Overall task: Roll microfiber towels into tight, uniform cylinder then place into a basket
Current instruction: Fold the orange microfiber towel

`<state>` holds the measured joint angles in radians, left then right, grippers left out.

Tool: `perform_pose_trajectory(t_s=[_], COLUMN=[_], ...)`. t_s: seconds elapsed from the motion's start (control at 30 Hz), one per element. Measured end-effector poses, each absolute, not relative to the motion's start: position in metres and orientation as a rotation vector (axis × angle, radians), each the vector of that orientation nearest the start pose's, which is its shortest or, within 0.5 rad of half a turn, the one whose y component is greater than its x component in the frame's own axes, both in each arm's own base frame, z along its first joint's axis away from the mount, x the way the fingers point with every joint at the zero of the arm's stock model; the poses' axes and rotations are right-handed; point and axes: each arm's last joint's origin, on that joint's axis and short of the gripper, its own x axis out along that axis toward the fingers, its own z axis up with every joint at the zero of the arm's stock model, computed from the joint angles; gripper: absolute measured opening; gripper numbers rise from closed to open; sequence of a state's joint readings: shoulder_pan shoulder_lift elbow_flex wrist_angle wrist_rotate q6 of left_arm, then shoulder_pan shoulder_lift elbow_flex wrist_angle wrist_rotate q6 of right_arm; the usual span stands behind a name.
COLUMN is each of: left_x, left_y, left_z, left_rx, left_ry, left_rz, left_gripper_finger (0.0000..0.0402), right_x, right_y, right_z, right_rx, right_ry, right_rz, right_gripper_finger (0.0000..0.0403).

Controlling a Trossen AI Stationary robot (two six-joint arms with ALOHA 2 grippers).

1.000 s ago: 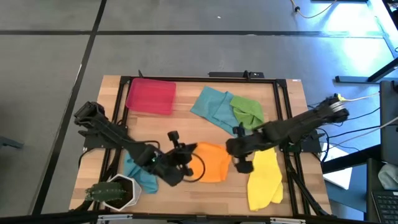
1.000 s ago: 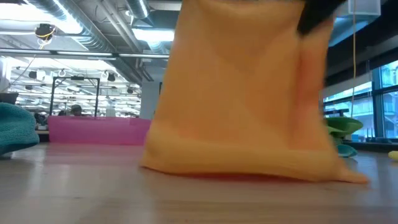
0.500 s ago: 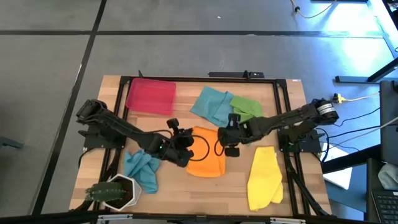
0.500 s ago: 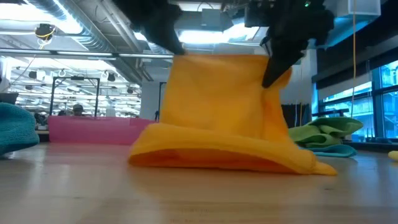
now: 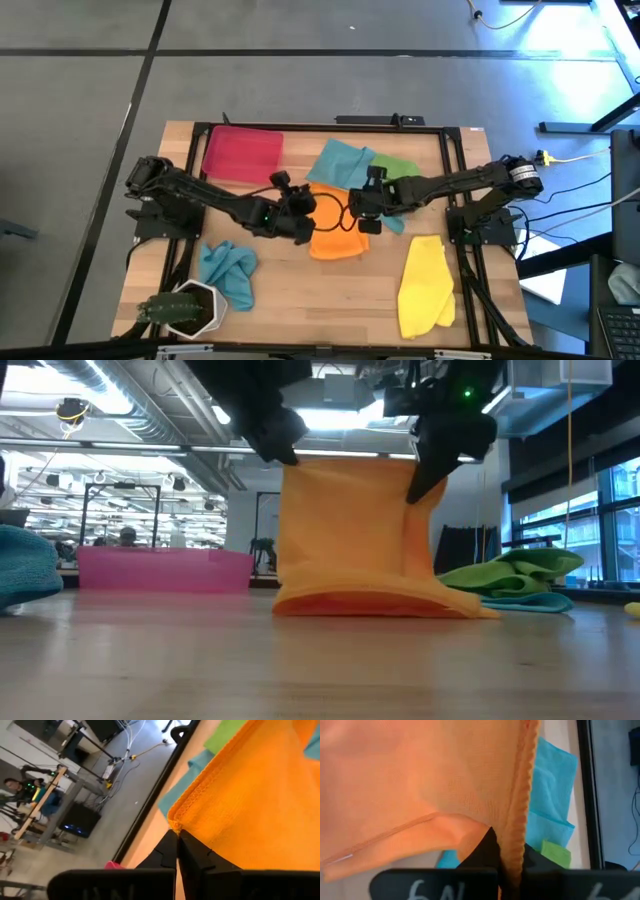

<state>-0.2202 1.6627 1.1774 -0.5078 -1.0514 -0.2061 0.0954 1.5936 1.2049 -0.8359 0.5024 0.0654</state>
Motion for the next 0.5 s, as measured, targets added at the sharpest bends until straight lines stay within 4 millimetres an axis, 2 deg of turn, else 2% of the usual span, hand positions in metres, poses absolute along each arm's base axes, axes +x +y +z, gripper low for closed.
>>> perform_pose_trajectory(t_s=[0.1,0.2,0.33,0.5], left_x=[0.333,0.332,0.324,0.315], left_y=[-0.044,-0.055,-0.09,-0.145], left_z=[0.235,0.234,0.236,0.266], left_rx=[0.387,0.366,0.368,0.361], left_ry=[0.759,0.769,0.736,0.613], left_rz=[0.789,0.712,0.606,0.477], left_gripper_finger=[0.0,0.0,0.0,0.0], right_x=[0.307,0.306,0.301,0.29], right_y=[0.015,0.027,0.053,0.089], right_z=[0.242,0.24,0.241,0.259], right_rx=[-0.267,-0.232,-0.203,-0.125], right_ry=[1.18,1.193,1.196,1.148], right_rz=[-0.35,-0.253,-0.09,0.112], right_gripper_finger=[0.0006,0.0006,0.0006,0.0006])
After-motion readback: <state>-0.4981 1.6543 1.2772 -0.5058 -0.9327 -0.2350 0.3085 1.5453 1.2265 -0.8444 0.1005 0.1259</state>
